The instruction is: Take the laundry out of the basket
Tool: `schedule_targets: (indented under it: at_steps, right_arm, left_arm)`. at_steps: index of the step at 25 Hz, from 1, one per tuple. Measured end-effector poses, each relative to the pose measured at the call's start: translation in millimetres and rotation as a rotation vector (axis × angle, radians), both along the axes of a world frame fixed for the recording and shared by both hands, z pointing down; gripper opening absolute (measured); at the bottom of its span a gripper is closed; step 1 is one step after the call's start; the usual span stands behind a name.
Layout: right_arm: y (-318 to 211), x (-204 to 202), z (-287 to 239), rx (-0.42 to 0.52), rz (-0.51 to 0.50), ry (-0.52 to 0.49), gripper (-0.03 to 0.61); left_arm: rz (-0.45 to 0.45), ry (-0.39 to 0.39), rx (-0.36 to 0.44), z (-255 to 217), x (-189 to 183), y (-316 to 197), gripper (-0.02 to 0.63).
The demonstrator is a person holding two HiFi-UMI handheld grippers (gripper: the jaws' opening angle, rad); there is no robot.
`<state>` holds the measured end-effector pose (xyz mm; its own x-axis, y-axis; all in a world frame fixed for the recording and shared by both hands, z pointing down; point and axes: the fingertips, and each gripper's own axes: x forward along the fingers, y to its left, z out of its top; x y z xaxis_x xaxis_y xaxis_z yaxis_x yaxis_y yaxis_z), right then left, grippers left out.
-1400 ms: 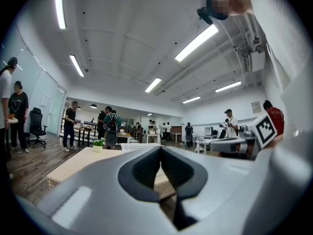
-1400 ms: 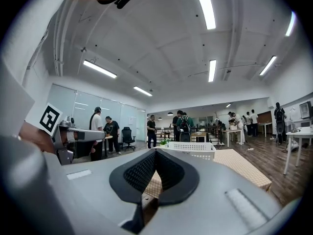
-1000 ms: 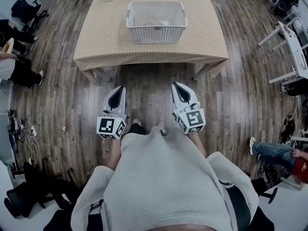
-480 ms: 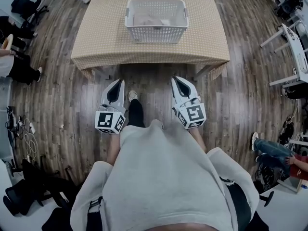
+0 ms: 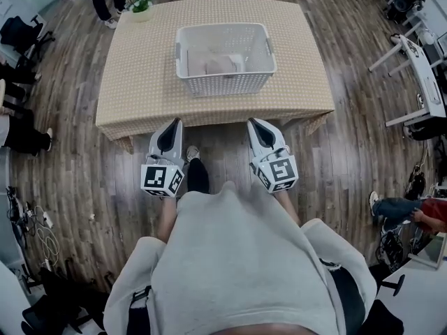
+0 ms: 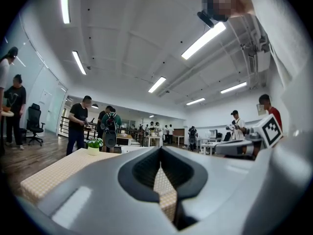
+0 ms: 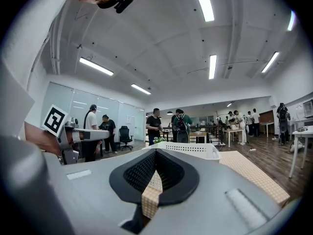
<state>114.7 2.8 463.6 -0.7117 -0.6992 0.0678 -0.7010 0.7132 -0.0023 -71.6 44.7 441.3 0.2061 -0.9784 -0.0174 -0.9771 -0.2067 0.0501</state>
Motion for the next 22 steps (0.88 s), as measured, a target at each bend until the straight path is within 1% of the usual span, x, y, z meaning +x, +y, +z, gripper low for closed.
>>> schedule_targets:
  at_steps: [5,9,13,16,22]
  right_arm:
    - [-67.2,-49.9,-12.2,0.0,0.05,0.017,-0.002]
    - [-117.1,-94.5,-24.6,0.003,0.078,0.016,-0.002]
    - [-159.2,-129.5,-33.5,0.009,0.106,0.015,-0.002]
    - [-186.0,-145.8,-38.1,0.016,0.133,0.015,-0.002]
    - [-221.9,-156.5,-41.0,0.017,0.184,0.015,-0.002]
  left_arm:
    - [0.058,0.004,0.006,-10.7,-49.4,-76.1,0.011]
    - [0.078,0.01,0.011,-21.0,-99.4,-128.6,0.011]
    - [0.099,0.024,0.003,-22.3,-137.6,-173.5,0.011]
    - [0.13,0.025,0.005,-23.8,-152.9,-205.1,0.011]
    - [0.181,0.014,0.017,-31.4,-164.8,-248.6,0.011]
